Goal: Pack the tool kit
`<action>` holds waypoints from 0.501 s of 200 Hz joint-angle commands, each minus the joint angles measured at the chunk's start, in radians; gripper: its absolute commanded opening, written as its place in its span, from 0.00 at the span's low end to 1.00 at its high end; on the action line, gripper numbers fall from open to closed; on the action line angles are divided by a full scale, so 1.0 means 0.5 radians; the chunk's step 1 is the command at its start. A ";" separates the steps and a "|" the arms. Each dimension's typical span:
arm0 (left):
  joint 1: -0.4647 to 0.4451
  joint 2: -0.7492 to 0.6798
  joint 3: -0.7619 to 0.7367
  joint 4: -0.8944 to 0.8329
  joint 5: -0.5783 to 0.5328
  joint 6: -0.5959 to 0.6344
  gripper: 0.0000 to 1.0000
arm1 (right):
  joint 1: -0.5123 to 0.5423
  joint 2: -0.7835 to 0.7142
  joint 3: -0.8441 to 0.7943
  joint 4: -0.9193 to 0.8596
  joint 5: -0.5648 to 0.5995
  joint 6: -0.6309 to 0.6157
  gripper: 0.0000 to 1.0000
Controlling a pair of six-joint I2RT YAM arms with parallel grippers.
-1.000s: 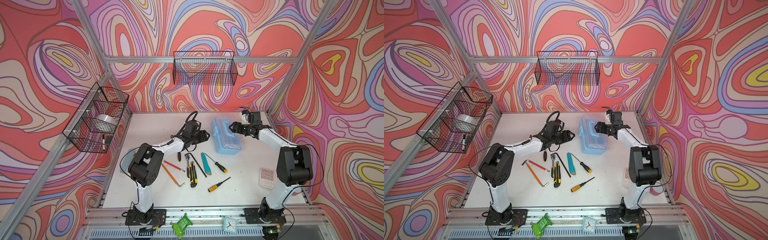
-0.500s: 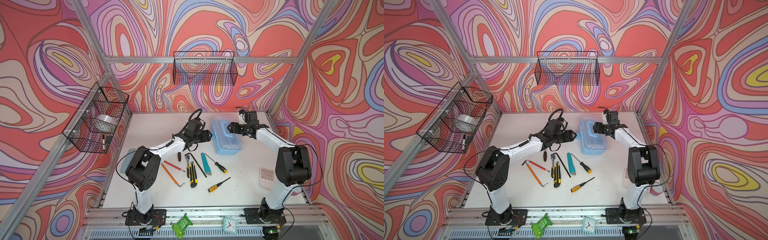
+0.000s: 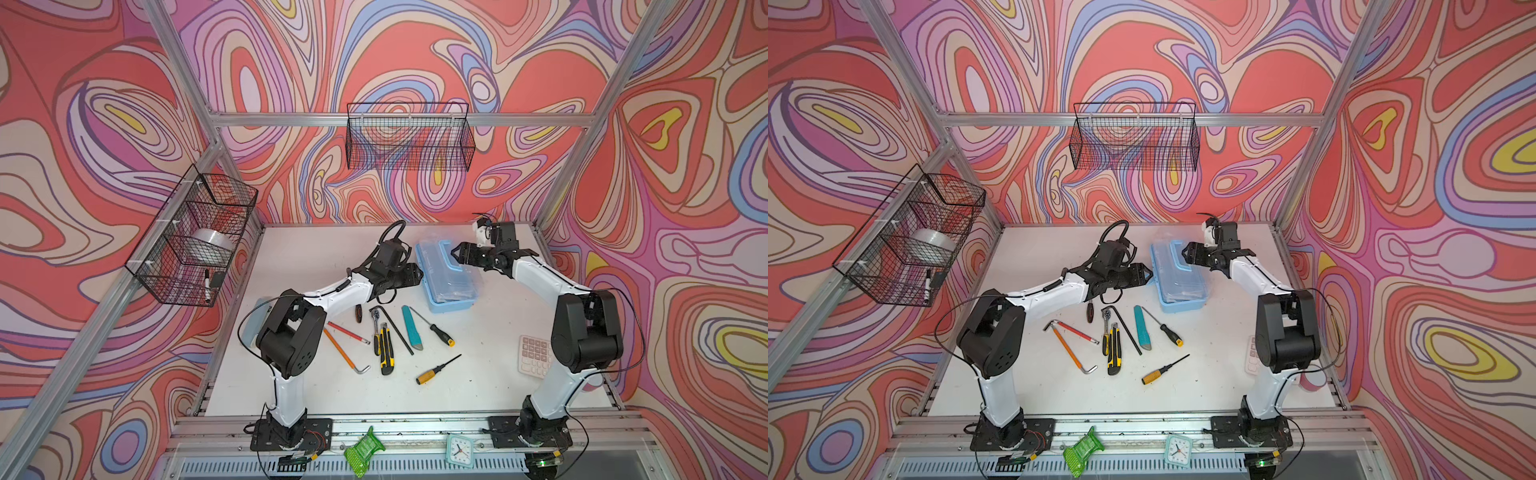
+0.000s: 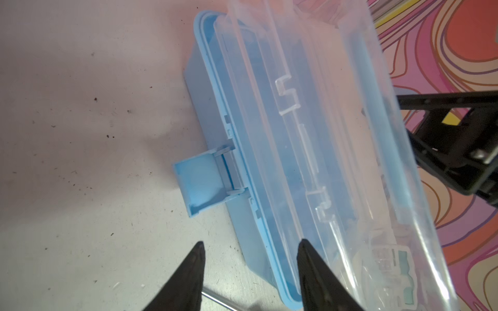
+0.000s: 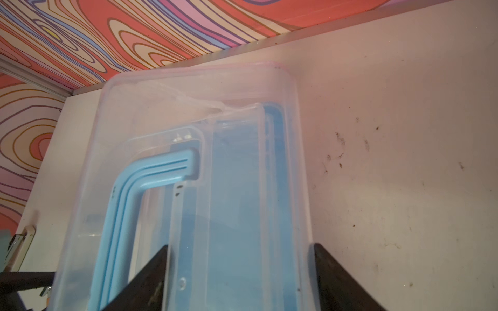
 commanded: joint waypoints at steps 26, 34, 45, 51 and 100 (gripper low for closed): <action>0.002 0.035 0.045 0.036 0.026 -0.061 0.53 | -0.017 -0.011 -0.147 0.046 -0.331 0.257 0.51; 0.004 0.022 0.043 0.030 0.024 -0.060 0.53 | -0.031 -0.021 -0.171 0.093 -0.384 0.302 0.51; 0.008 -0.002 0.024 0.040 0.027 -0.066 0.53 | -0.055 -0.032 -0.213 0.165 -0.449 0.361 0.51; 0.011 -0.018 0.009 0.057 0.026 -0.074 0.52 | -0.068 -0.036 -0.234 0.201 -0.471 0.395 0.51; 0.051 -0.126 -0.116 0.276 0.160 -0.275 0.53 | -0.142 -0.094 -0.350 0.401 -0.626 0.559 0.51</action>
